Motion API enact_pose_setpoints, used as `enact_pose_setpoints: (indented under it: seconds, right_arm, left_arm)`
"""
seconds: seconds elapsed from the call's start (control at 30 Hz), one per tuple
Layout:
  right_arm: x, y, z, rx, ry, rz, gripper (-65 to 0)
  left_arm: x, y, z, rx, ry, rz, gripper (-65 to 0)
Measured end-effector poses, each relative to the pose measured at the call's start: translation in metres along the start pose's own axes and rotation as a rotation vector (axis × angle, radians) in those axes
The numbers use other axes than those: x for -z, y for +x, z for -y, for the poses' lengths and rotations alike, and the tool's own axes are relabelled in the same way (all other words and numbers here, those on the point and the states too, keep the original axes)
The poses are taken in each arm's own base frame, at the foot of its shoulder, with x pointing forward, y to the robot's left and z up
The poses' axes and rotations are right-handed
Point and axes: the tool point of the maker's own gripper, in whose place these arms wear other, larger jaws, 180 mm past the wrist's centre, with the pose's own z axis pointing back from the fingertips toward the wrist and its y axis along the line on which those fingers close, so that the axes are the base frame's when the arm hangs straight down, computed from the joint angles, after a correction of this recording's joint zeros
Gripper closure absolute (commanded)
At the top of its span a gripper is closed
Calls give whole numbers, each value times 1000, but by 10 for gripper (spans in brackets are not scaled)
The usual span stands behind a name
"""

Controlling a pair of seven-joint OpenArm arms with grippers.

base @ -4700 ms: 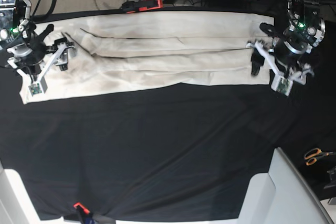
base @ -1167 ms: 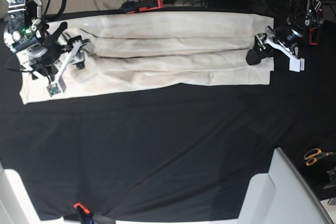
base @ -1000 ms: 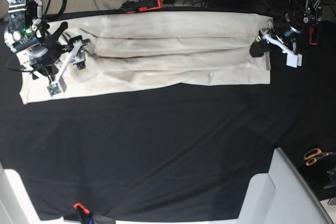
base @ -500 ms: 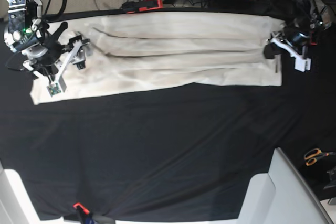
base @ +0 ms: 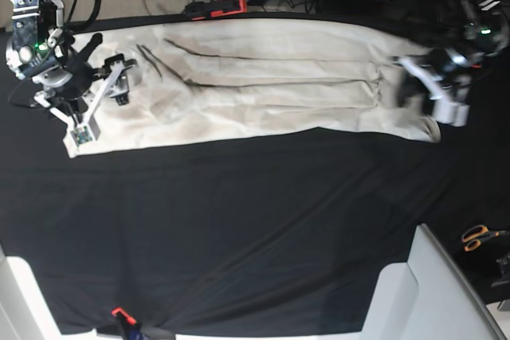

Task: Fold the T-shirt properly
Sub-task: 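Lower the left gripper onto the strip end and grasp it, then fold the grasped strip end with the left gripper over toward the right gripper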

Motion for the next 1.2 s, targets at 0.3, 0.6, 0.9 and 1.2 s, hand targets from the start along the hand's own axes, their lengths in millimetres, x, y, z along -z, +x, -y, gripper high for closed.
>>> enact_pose_setpoints:
  seconds: [0.3,0.6,0.9,1.2]
  right_arm:
    - [0,1,-1,4,3,3,-419]
    - [0,1,-1,4,3,4,-419]
    - [0,1,0,4,2,3,-419]
    - [0,1,1,0,-1,2,-419]
  left_arm:
    - [26,8,97,21,-114,-26,0]
    - [47,-7,173,29,-246,-95,0]
    - [70,-9,185,-8,-248,-118,0]
    - [86,-25,220,45,-331,-188,0]
